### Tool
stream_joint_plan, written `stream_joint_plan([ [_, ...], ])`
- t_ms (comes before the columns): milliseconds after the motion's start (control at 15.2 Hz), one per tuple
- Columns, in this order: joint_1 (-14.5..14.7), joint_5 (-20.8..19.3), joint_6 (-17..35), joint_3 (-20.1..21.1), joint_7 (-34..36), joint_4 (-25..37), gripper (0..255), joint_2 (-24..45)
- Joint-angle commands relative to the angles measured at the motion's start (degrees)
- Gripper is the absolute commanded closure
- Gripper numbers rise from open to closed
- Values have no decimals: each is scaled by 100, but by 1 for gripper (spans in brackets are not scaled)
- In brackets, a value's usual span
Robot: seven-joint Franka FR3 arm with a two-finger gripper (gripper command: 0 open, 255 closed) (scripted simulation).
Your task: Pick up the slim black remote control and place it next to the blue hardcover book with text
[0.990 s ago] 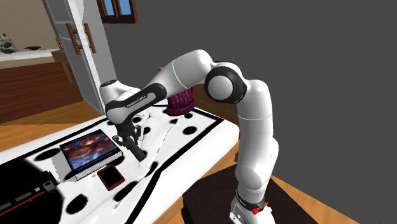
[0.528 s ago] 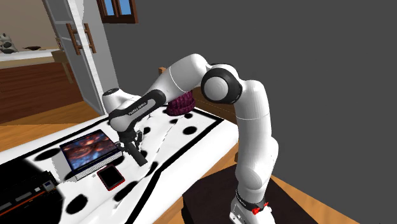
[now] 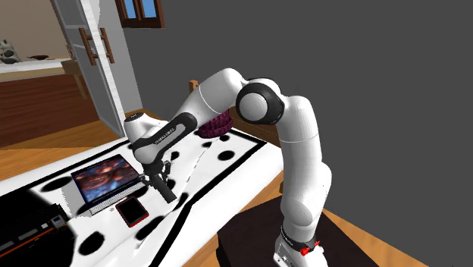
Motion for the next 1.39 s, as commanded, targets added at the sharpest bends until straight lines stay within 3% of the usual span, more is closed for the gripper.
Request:
stream_joint_plan([
  [0, 1, -2, 5, 0, 2, -1, 255, 2],
  [132, 1, -2, 5, 0, 2, -1, 255, 2],
  [198, 1, -2, 5, 0, 2, -1, 0, 2],
  [528, 1, -2, 4, 0, 2, 0, 0, 2],
  [792, -15, 186, -617, 81, -119, 321, 0, -324],
  [1320, -14, 186, -617, 81, -119, 321, 0, -324],
])
